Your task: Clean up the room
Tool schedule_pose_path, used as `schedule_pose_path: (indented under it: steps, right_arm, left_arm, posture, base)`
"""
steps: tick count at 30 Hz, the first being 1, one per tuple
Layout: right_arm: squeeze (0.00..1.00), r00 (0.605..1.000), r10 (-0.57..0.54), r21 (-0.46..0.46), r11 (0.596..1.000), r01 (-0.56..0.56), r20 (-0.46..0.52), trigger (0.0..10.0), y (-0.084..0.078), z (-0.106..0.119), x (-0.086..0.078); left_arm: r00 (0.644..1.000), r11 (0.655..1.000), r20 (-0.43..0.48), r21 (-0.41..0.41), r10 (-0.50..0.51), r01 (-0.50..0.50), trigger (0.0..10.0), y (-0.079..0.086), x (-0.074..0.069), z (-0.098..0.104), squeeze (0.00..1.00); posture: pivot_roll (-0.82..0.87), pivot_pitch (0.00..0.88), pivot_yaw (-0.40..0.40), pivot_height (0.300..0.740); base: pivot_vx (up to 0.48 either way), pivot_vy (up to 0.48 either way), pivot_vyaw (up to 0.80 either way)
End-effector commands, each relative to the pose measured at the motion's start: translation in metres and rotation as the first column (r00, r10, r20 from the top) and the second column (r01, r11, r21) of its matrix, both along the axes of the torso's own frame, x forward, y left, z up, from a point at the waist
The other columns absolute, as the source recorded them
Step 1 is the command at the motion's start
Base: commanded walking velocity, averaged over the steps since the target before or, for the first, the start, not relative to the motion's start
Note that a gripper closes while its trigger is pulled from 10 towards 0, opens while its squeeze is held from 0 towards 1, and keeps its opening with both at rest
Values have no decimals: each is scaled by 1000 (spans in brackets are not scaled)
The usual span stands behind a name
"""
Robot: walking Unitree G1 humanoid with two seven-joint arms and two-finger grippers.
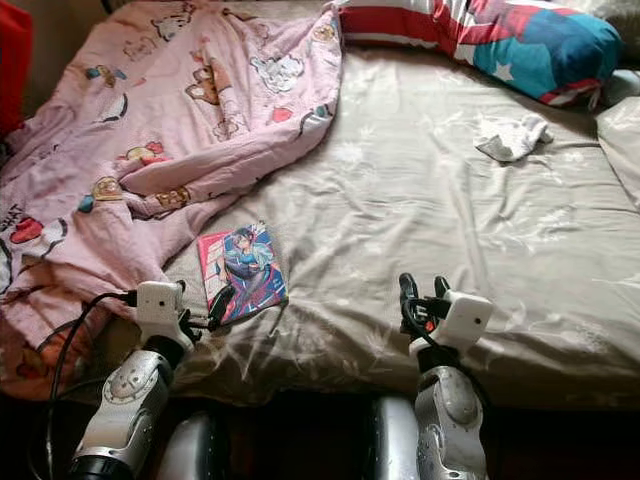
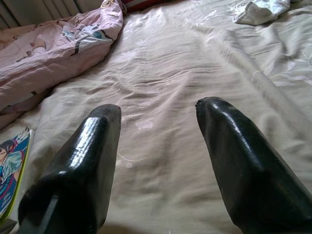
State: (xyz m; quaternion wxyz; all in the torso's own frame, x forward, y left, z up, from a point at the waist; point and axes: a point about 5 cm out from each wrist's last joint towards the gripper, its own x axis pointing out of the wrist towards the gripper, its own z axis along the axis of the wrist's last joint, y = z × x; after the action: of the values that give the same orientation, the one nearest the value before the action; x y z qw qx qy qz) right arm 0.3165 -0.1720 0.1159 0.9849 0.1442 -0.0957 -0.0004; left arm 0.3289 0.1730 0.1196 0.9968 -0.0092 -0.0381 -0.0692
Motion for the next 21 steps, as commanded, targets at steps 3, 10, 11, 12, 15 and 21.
schedule_pose_path:
  steps: [3,10,11,12,15,21]
  right_arm:
    - [0,1000,9,7,1000,-9,-17,10000,3,-4,-1]
    - [0,1000,15,2,1000,-15,-22,10000,5,-5,0]
    - [0,1000,15,2,1000,-15,-22,10000,5,-5,0]
    - [0,1000,15,2,1000,-15,-22,10000,5,-5,0]
    - [0,1000,9,6,1000,-9,-23,10000,4,-5,1]
    - [0,1000,5,7,1000,-5,-21,10000,4,-4,2]
  left_arm:
    - [1000,1000,-22,11,17,-17,10000,5,-1,-4,0]
    - [1000,1000,-25,13,10,-9,10000,5,0,-4,0]
    - [1000,1000,-26,13,8,-7,10000,5,0,-4,0]
    - [1000,1000,-27,14,6,-6,10000,5,0,-4,0]
    - [1000,1000,-29,22,-5,5,10000,3,0,-5,0]
    - [999,999,-36,24,-22,23,10000,1,0,-5,0]
  posture:
    - [20,312,38,574]
    - [24,313,41,574]
    - [24,313,41,574]
    - [24,313,41,574]
    - [26,313,44,574]
    - [27,314,46,574]
  base:
    - [0,346,0]
    - [0,333,0]
    - [0,311,0]
    - [0,296,0]
    - [0,99,0]
    - [0,0,0]
